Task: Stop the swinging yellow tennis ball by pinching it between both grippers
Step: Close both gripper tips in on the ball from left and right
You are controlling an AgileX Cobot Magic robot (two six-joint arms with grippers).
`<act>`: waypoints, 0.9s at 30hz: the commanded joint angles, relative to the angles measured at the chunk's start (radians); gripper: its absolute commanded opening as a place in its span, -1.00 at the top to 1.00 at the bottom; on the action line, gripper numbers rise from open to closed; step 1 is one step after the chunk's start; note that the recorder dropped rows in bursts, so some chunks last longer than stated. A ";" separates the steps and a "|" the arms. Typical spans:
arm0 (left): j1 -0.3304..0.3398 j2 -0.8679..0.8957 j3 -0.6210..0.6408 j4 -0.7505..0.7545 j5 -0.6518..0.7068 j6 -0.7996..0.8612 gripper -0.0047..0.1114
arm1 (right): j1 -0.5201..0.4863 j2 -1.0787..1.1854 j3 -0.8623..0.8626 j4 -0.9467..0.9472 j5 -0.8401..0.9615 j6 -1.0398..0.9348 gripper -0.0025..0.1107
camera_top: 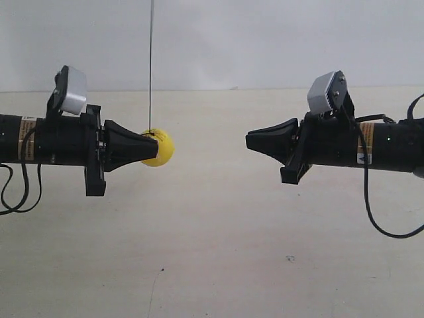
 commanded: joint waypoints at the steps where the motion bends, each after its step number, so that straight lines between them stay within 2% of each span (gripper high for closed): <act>1: -0.001 0.017 -0.029 0.019 -0.009 -0.031 0.84 | 0.002 0.019 -0.004 -0.008 -0.011 0.000 0.96; 16: -0.001 0.017 -0.029 0.009 -0.011 -0.029 0.84 | 0.003 0.028 -0.026 0.019 0.019 -0.010 0.96; 27: -0.086 0.017 -0.039 0.026 0.025 -0.039 0.84 | 0.044 0.028 -0.026 -0.030 0.030 0.012 0.96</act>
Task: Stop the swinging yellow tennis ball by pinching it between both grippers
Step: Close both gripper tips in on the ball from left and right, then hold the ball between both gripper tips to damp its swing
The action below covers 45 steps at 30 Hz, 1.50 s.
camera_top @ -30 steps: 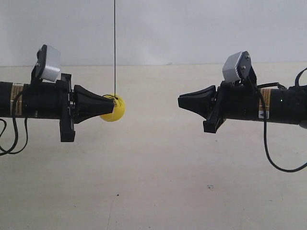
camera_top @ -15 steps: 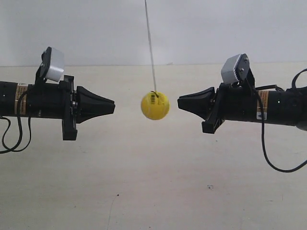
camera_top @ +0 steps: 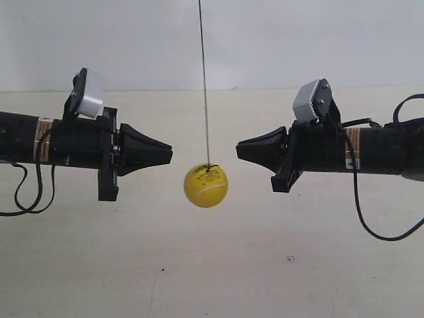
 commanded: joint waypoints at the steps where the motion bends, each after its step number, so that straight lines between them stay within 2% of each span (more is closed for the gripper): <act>1: -0.035 0.003 -0.012 0.007 0.028 -0.015 0.84 | 0.005 0.002 -0.005 -0.005 0.007 0.000 0.96; 10: -0.044 0.003 -0.012 0.013 0.066 -0.017 0.84 | 0.023 0.045 -0.024 -0.003 0.006 0.005 0.96; 17: -0.044 0.003 -0.013 0.015 0.066 -0.019 0.84 | 0.025 0.082 -0.084 -0.109 -0.003 0.101 0.96; 23: -0.044 0.003 -0.013 0.006 0.084 -0.014 0.84 | 0.025 0.082 -0.088 -0.103 -0.062 0.097 0.96; 45: -0.045 0.003 -0.013 -0.009 0.081 -0.007 0.84 | 0.025 0.082 -0.092 -0.120 -0.101 0.109 0.96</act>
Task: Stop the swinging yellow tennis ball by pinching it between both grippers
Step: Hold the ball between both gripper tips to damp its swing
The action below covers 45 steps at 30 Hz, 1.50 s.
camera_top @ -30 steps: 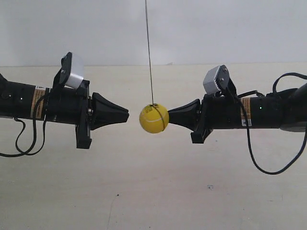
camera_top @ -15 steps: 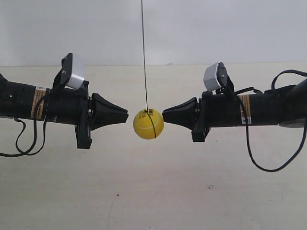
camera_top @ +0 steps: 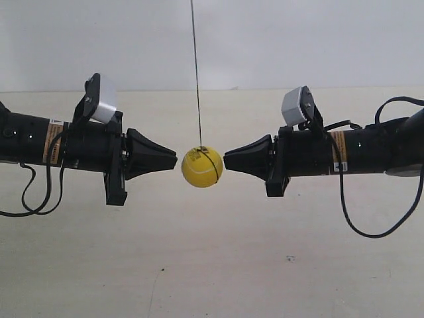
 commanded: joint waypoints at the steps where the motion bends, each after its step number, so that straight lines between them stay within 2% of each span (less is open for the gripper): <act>1: -0.009 0.000 -0.006 -0.019 -0.003 0.001 0.84 | 0.002 -0.004 -0.003 -0.011 -0.033 0.002 0.96; 40: -0.010 0.000 -0.006 -0.034 -0.003 0.009 0.84 | 0.019 -0.004 -0.003 0.003 -0.019 0.000 0.96; 45: -0.010 0.056 -0.025 -0.039 -0.031 0.013 0.84 | 0.019 -0.004 -0.003 0.003 -0.018 0.000 0.96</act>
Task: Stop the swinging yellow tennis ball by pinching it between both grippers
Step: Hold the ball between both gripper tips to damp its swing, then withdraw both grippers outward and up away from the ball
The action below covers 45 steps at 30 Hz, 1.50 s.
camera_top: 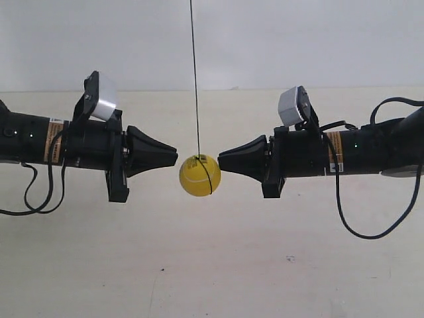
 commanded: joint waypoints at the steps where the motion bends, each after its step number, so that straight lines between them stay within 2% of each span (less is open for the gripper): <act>1: -0.010 0.067 -0.032 -0.008 -0.042 0.000 0.84 | 0.001 -0.004 -0.003 0.000 0.002 -0.004 0.96; 20: -0.010 0.079 -0.042 -0.005 -0.052 -0.007 0.84 | 0.001 -0.004 -0.003 0.000 0.025 -0.004 0.96; 25: -0.008 0.055 -0.046 0.036 -0.039 -0.016 0.84 | 0.001 -0.004 -0.003 0.000 0.044 -0.024 0.96; 35: -0.008 -0.044 -0.046 0.098 0.076 -0.102 0.84 | -0.049 -0.016 -0.010 0.019 0.074 -0.040 0.96; 40: -0.008 -0.100 -0.046 0.105 0.096 -0.136 0.84 | -0.068 -0.071 -0.010 0.008 0.158 -0.036 0.96; 45: -0.008 -0.213 -0.032 0.172 0.210 -0.237 0.84 | -0.068 -0.138 -0.008 -0.039 0.187 -0.018 0.96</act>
